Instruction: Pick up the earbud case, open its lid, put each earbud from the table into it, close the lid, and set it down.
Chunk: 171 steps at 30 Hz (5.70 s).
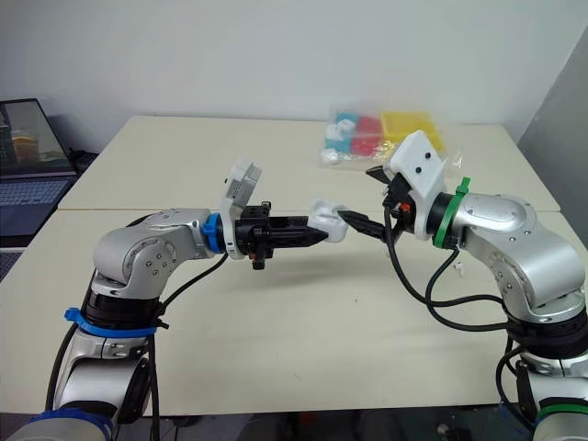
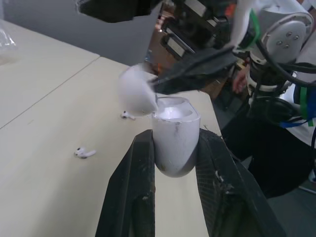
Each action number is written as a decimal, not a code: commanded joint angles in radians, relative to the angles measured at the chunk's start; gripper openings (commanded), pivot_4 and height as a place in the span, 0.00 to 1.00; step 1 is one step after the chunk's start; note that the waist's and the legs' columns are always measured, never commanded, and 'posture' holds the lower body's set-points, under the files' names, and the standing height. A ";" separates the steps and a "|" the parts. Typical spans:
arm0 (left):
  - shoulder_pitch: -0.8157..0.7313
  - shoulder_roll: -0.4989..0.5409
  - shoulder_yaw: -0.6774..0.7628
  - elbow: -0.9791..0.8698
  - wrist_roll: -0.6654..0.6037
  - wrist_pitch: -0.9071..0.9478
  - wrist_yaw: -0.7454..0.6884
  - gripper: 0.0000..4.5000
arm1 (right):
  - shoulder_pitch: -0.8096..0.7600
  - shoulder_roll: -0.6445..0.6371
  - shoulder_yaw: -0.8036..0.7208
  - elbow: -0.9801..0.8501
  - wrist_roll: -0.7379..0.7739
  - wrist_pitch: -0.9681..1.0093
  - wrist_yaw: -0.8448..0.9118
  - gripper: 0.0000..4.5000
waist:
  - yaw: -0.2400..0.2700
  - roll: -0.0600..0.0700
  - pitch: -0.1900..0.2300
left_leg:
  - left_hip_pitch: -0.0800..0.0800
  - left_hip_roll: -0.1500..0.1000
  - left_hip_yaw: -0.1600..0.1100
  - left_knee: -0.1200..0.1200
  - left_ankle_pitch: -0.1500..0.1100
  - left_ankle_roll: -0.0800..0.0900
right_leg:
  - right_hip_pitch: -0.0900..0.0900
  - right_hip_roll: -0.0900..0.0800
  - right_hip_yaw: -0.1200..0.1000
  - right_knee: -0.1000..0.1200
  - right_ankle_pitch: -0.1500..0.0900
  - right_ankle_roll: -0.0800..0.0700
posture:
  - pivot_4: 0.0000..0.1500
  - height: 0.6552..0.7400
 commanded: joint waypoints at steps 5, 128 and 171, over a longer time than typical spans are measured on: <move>-0.008 0.006 0.006 -0.035 -0.029 -0.005 -0.013 0.17 | -0.025 0.001 -0.052 -0.015 0.038 0.029 -0.006 0.99 | 0.000 0.000 0.000 | 0.000 0.000 0.000 0.000 0.000 0.000 | 0.000 0.000 0.000 0.000 0.000 0.000 | 1.00 1.00; 0.269 -0.052 -0.020 -0.250 0.024 -0.246 0.201 0.17 | 0.650 -0.629 -0.002 0.616 -0.494 -0.833 0.673 0.09 | 0.000 0.000 0.002 | 0.012 0.002 0.017 -0.003 0.001 0.002 | 0.005 0.002 0.011 -0.003 0.001 0.008 | 1.00 1.00; 0.270 -0.057 -0.027 -0.255 0.028 -0.235 0.213 0.17 | 0.596 -0.596 0.024 0.689 -0.537 -0.928 0.705 0.71 | -0.001 0.000 0.002 | 0.014 0.002 0.018 -0.001 0.001 0.002 | 0.006 0.002 0.012 -0.001 0.001 0.008 | 1.00 1.00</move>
